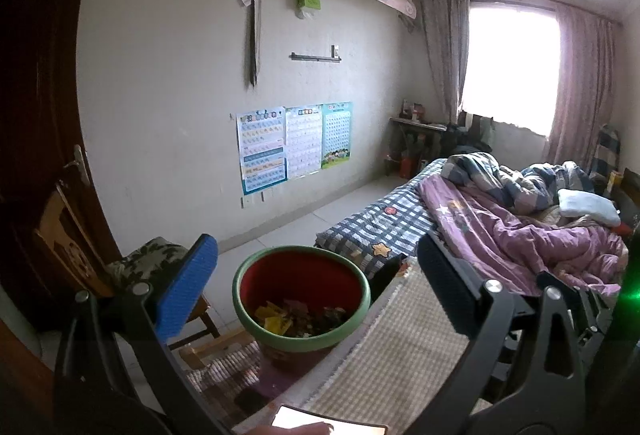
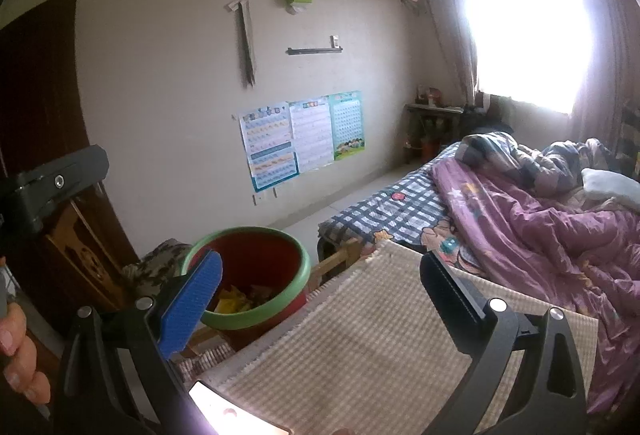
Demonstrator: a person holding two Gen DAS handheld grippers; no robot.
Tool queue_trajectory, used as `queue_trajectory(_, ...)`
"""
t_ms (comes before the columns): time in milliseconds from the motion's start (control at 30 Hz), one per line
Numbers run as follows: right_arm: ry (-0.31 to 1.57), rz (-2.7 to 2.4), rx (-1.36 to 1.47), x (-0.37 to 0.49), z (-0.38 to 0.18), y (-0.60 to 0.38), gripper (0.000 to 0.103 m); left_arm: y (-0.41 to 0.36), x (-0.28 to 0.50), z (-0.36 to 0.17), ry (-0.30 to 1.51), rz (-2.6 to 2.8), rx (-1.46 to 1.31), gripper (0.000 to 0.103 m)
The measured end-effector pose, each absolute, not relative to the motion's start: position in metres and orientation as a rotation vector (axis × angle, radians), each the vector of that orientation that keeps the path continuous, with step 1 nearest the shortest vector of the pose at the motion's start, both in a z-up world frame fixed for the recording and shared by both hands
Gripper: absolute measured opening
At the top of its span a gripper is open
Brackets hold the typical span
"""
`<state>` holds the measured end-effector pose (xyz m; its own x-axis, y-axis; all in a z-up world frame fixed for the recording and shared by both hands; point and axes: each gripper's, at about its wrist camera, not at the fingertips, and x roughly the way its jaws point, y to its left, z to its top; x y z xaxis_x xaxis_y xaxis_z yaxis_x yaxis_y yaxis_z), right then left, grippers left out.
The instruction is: Collect trash
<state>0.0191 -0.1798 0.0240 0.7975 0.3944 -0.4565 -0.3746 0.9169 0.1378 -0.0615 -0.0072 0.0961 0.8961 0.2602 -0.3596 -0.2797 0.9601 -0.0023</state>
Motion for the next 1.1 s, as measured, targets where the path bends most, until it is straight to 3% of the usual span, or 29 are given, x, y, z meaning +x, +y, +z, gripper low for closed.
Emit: queue_trajectory(1100, 0.556, 0.346, 0.057, 0.024, 0.001, -0.213, 0.096, -0.043, -0.037, 0.074, 0.439, 0.217, 0.009, 0.097)
